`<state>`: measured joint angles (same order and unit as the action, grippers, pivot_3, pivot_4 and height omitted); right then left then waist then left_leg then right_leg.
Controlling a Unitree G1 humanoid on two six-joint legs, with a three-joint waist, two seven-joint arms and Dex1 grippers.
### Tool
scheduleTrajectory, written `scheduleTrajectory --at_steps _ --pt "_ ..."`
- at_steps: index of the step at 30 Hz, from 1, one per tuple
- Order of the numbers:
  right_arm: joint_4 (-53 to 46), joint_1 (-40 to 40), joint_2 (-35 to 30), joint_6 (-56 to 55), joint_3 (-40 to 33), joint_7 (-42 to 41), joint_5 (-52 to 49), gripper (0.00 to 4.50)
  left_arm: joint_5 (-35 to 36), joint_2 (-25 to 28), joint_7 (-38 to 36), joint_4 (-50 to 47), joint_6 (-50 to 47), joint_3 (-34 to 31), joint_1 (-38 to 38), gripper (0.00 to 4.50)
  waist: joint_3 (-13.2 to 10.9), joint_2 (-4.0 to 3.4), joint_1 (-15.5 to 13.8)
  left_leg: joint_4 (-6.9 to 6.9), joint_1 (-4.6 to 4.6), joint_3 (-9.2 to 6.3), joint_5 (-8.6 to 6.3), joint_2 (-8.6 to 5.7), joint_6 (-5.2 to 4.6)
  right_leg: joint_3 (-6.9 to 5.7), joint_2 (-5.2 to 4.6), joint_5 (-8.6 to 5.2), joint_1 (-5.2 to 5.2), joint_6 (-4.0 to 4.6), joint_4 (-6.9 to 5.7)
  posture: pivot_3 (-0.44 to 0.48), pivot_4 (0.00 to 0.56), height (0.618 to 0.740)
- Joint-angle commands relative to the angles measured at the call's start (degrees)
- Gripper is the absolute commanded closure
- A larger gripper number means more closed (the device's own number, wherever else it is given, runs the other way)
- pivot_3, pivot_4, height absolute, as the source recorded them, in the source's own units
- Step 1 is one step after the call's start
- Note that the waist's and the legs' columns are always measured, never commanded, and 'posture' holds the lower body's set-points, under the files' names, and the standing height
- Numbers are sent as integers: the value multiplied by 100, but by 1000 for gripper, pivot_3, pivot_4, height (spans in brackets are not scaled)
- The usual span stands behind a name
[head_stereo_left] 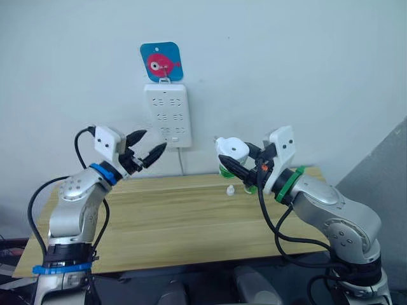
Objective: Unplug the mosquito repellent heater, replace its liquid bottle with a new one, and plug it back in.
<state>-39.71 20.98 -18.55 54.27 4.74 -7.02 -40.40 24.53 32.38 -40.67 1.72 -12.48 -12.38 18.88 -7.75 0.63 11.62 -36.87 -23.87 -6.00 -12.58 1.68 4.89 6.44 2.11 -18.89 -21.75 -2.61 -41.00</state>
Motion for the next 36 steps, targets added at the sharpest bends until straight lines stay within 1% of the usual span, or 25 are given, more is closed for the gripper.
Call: scheduleTrajectory --at_steps 1,4,8,19,25,32,36 --pt "-212 92 58 -149 -21 -54 36 1499 -105 75 -26 199 179 -83 191 1243 0 0 -2 0 0 0 0 0 0 0 0 0 0 0 0 -194 91 711" --pt "-233 81 98 -134 -11 -66 78 1499 -188 123 -76 512 295 -82 393 1243 0 1 -27 1 -2 -4 0 1 0 -4 0 0 -2 0 -2 -196 91 711" --pt "-242 86 142 -115 -3 -77 112 1499 -296 234 -365 1146 414 2 786 1243 0 1 -34 -2 -2 -3 1 0 0 -3 0 0 0 0 -2 -196 93 711" --pt "-271 107 165 -145 92 -88 184 1499 -422 485 -1286 2319 158 335 1847 1243 -1 2 -32 1 -4 -5 0 0 0 -6 0 0 -3 0 -2 -200 94 711" --pt "-306 75 178 -157 110 -84 210 1499 -635 475 -1491 2953 376 428 2315 1243 -2 2 -27 1 -3 -5 0 0 0 -6 0 0 -3 0 -2 -210 91 711" --pt "-314 83 182 -160 149 -149 244 1499 -684 558 -2185 3187 -5 684 2526 1243 -1 2 -7 0 -4 -5 1 -1 0 -6 0 0 -3 0 -2 -215 82 711" --pt "-330 99 153 -138 178 -245 251 1499 -656 581 -2433 3230 -190 731 2662 1243 -1 2 2 1 -7 -9 1 0 0 -10 0 0 -5 0 -2 -219 79 711"
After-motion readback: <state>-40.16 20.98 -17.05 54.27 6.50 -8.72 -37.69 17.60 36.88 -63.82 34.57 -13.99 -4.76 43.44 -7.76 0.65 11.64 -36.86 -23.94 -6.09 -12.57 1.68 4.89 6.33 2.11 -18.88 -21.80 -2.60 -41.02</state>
